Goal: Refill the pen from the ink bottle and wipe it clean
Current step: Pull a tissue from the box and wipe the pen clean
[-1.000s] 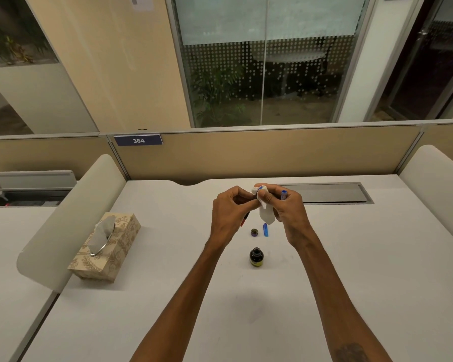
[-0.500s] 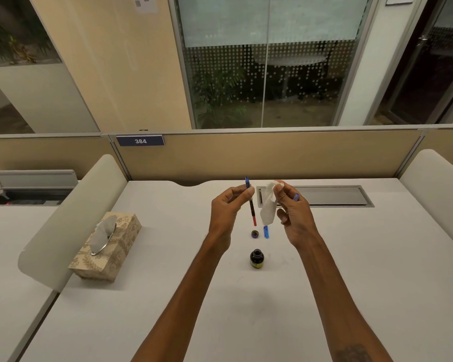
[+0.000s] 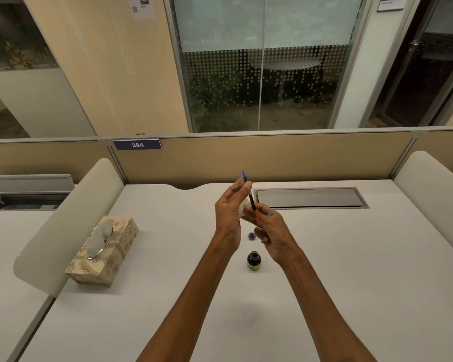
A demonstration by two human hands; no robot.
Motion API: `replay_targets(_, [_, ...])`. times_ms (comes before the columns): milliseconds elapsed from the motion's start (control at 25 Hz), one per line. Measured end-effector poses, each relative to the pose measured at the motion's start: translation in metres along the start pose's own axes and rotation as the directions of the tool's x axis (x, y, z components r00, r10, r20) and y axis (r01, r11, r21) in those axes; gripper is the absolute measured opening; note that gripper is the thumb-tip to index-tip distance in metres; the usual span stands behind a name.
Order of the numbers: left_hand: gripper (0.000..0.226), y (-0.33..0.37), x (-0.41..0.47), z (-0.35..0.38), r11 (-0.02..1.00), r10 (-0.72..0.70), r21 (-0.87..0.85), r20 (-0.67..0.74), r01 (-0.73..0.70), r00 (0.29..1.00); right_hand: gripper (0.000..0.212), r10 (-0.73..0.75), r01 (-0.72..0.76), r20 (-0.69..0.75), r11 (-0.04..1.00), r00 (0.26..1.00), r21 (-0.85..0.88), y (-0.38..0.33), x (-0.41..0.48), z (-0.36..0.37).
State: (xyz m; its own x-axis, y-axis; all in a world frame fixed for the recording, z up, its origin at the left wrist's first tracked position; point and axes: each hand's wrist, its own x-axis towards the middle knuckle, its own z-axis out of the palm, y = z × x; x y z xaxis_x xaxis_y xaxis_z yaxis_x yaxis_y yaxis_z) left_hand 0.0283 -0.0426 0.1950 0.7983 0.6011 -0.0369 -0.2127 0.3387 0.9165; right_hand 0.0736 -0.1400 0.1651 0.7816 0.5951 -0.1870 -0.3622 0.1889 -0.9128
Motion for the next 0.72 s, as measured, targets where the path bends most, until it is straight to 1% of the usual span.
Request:
replay_targets(80, [0.047, -0.002, -0.001, -0.001, 1.000, 0.005, 0.009, 0.013, -0.005, 1.000, 0.031, 0.046, -0.044, 0.031, 0.996, 0.998, -0.073, 0.001, -0.003, 0.005])
replay_targets(120, [0.042, -0.003, -0.001, -0.002, 1.000, 0.004, 0.011, 0.021, -0.004, 1.000, 0.030, 0.069, -0.065, 0.038, 0.993, 0.997, -0.094, 0.002, -0.002, 0.005])
replay_targets(240, [0.026, -0.006, 0.000, -0.004, 0.999, 0.015, 0.044, 0.044, -0.017, 0.999, 0.016, 0.103, -0.101, 0.016, 0.989, 0.995, -0.108, 0.004, 0.002, 0.002])
replay_targets(320, [0.024, -0.007, -0.002, -0.004, 0.996, 0.016, 0.081, 0.033, -0.019, 0.999, 0.008, 0.117, -0.118, -0.011, 0.987, 0.993, -0.108, 0.005, 0.004, 0.002])
replay_targets(360, [0.027, -0.007, -0.002, -0.004, 0.996, 0.013, 0.091, 0.025, -0.015, 1.000, 0.009, 0.124, -0.125, -0.015, 0.986, 0.992, -0.113, 0.003, 0.005, 0.003])
replay_targets(440, [0.037, -0.007, -0.003, -0.004, 0.997, 0.009, 0.081, 0.026, -0.011, 1.000, 0.028, 0.134, -0.132, 0.004, 0.980, 0.991, -0.150, 0.000, 0.004, 0.003])
replay_targets(480, [0.040, -0.006, -0.003, -0.005, 0.999, 0.007, 0.053, 0.036, -0.009, 0.999, 0.037, 0.136, -0.130, 0.019, 0.976, 0.991, -0.176, -0.001, 0.003, 0.002])
replay_targets(520, [0.040, -0.005, 0.000, -0.007, 1.000, 0.001, 0.006, 0.044, -0.001, 0.999, 0.041, 0.136, -0.126, 0.034, 0.970, 0.990, -0.207, -0.001, 0.004, 0.000])
replay_targets(600, [0.031, -0.002, 0.007, -0.011, 0.990, -0.008, -0.143, 0.047, 0.015, 0.999, 0.044, 0.119, -0.107, 0.041, 0.969, 0.992, -0.223, -0.001, 0.004, -0.006])
replay_targets(680, [0.018, 0.000, 0.015, -0.014, 0.953, -0.006, -0.301, 0.016, 0.011, 1.000, 0.041, 0.115, -0.117, -0.025, 0.971, 0.993, -0.207, -0.001, 0.003, -0.011])
replay_targets(720, [0.015, 0.001, 0.018, -0.015, 0.936, -0.011, -0.351, -0.006, 0.009, 1.000, 0.033, 0.130, -0.139, -0.062, 0.975, 0.990, -0.174, -0.001, 0.003, -0.014])
